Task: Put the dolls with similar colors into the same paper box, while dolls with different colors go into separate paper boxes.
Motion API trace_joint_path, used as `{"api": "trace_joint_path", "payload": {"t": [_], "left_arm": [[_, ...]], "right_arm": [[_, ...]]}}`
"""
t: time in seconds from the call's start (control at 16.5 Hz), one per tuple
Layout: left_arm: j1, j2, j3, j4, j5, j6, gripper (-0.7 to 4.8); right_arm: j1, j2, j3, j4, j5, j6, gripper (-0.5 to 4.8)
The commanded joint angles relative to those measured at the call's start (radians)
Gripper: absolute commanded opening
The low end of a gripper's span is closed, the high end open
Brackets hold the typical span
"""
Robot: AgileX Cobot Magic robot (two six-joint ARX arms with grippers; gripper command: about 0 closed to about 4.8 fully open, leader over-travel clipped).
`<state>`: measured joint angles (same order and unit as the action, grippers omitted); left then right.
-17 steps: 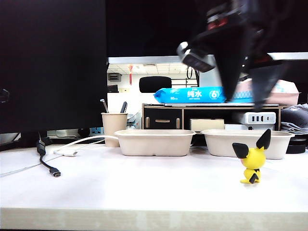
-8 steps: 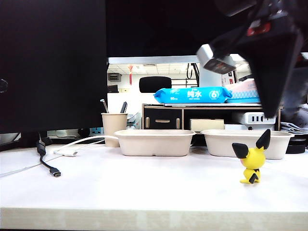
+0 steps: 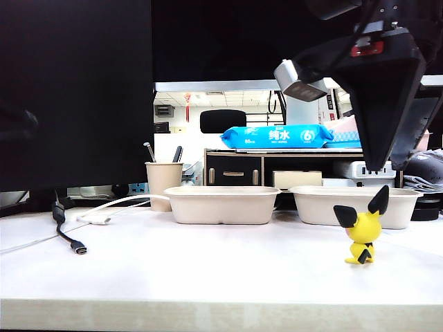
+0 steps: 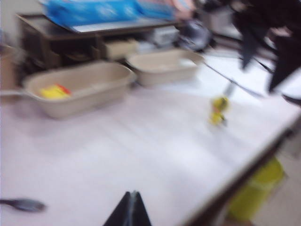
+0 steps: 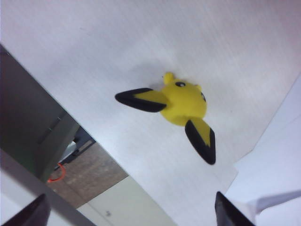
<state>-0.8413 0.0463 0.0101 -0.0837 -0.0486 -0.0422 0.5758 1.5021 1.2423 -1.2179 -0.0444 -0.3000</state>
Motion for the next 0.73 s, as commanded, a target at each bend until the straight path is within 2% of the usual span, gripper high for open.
{"api": "trace_joint_path", "payload": {"t": [0.06,0.3,0.73], "left_arm": [[-0.046,0.071,0.002,0.011,0.001,0.002,-0.05],[-0.106,0.138,0.001,0.01,0.001,0.001,-0.05],[-0.106,0.142,0.001,0.01,0.001,0.001,-0.05]], "right_arm": [[0.015,-0.006,0.004,0.035,0.002,-0.027,4.79],[0.016,0.012,0.004,0.079,0.031,-0.06,4.79],[0.016,0.101,0.004,0.11,0.053,-0.076,4.79]]}}
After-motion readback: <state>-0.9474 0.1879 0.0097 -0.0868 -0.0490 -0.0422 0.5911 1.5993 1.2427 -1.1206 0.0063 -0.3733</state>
